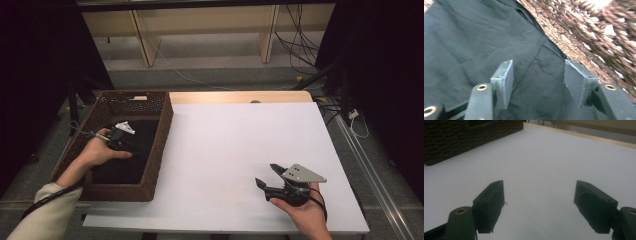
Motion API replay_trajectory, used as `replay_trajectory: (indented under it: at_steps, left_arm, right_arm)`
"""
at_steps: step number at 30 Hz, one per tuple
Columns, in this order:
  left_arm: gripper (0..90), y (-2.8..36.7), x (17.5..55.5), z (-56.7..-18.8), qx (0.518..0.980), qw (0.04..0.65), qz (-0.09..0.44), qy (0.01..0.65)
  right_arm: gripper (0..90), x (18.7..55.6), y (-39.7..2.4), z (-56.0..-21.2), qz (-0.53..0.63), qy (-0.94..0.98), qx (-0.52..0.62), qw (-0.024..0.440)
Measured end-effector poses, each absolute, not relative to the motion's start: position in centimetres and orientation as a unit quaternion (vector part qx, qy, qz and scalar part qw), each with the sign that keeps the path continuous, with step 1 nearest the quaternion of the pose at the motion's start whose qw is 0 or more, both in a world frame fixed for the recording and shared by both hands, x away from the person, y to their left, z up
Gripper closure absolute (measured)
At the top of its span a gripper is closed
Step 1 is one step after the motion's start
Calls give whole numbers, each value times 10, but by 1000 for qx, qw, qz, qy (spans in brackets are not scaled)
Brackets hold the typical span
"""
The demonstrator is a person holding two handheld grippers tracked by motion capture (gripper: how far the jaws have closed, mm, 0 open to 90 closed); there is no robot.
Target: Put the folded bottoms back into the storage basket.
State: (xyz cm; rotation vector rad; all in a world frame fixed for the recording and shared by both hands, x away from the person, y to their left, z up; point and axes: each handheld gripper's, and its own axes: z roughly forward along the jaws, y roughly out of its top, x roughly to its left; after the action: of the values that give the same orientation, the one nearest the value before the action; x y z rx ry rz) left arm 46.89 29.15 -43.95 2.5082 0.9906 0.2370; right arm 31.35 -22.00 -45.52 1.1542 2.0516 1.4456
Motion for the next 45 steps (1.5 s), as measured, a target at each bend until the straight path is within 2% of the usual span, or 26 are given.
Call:
replay_trajectory:
  at_steps: [5, 12, 16, 20, 26, 32, 41, 43, 45]
  left_arm:
    - [459, 276, 469, -453, 906, 196, 72, 368]
    - [521, 269, 469, -456, 900, 174, 91, 390]
    - [616, 263, 466, -458, 900, 161, 104, 392]
    - [765, 259, 464, -459, 903, 157, 111, 384]
    - [831, 259, 465, -458, 901, 156, 108, 390]
    - [846, 269, 462, -452, 910, 159, 79, 375]
    - [834, 276, 452, -450, 925, 150, 66, 342]
    - [801, 278, 451, -447, 923, 161, 69, 342]
    - [657, 280, 451, -443, 912, 182, 79, 359]
  right_arm:
    - [253, 314, -220, -455, 517, 728, 408, 190]
    - [253, 313, -219, -455, 515, 730, 408, 188]
    - [253, 313, -219, -455, 514, 732, 404, 193]
    - [253, 313, -219, -455, 513, 731, 407, 190]
    - [253, 312, -219, -454, 515, 730, 407, 191]
    - [253, 313, -220, -454, 516, 729, 407, 193]
    - [253, 312, -220, -454, 514, 731, 406, 193]
    - [253, 312, -220, -454, 514, 731, 406, 193]
    - [253, 312, -220, -454, 513, 731, 406, 193]
